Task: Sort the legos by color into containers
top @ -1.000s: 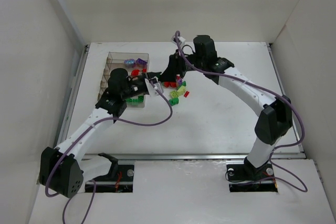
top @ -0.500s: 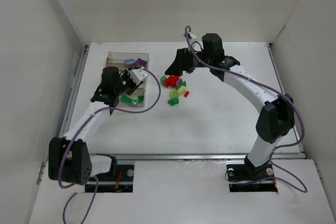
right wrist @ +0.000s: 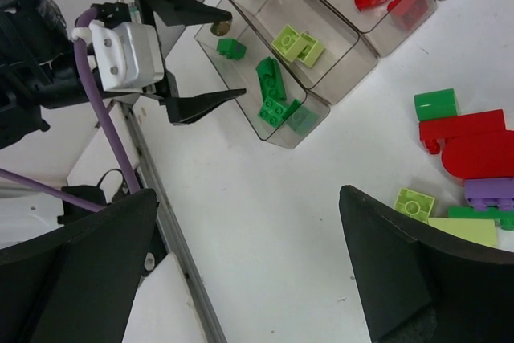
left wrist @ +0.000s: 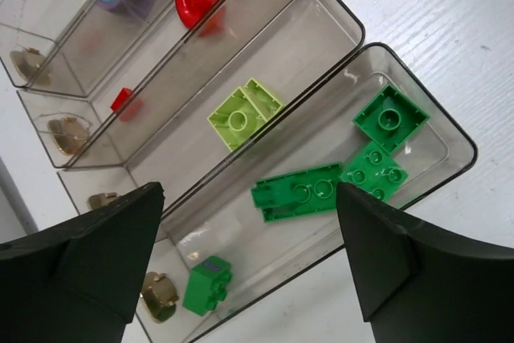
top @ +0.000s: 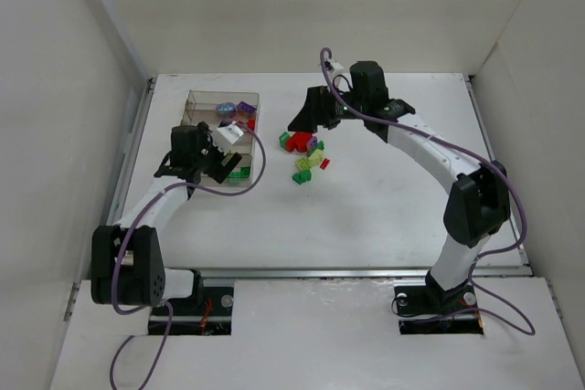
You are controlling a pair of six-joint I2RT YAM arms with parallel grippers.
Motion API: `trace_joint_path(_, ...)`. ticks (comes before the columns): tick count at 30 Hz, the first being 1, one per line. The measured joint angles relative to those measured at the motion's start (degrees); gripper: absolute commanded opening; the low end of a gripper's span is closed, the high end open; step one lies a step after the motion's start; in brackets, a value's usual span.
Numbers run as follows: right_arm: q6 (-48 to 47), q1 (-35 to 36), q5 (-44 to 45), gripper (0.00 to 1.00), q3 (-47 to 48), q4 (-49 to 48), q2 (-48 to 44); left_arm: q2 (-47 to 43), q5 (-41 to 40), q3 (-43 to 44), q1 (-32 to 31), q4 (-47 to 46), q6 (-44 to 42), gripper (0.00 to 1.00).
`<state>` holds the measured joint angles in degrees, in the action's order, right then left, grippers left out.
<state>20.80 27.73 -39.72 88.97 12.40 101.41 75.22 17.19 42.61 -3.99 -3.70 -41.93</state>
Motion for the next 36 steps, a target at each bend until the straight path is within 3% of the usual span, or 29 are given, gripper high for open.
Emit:
trace_joint_path(6, -1.4, 0.0, 4.7, 1.00, -0.7, 2.2, -0.1, 0.0, -1.2, 1.1, 0.0, -0.3, 3.6, 0.87)
trace_joint_path(16, -7.4, 1.5, 28.1, 1.00, -1.0, 14.6, 0.2, -2.0, -8.3, 7.2, 0.0, 1.9, 14.0, 0.94)
trace_joint_path(19, -8.3, 2.9, 29.6, 0.95, -1.8, 14.8, 1.6, -5.0, -10.8, 7.1, 0.0, 5.0, 14.9, 0.94)
trace_joint_path(24, -8.7, 5.0, 29.5, 0.69, -1.9, 15.0, 6.7, -12.8, -15.8, 4.2, 0.1, 7.4, 18.3, 0.96)
trace_joint_path(30, -8.3, 7.1, 31.2, 0.69, -0.9, 16.1, 14.6, -23.2, -21.5, -1.8, 1.2, 10.0, 24.4, 1.00)
trace_joint_path(36, -7.1, 8.4, 33.3, 0.64, -0.3, 16.3, 16.0, -29.3, -24.0, -2.8, 4.7, 11.7, 30.0, 1.00)
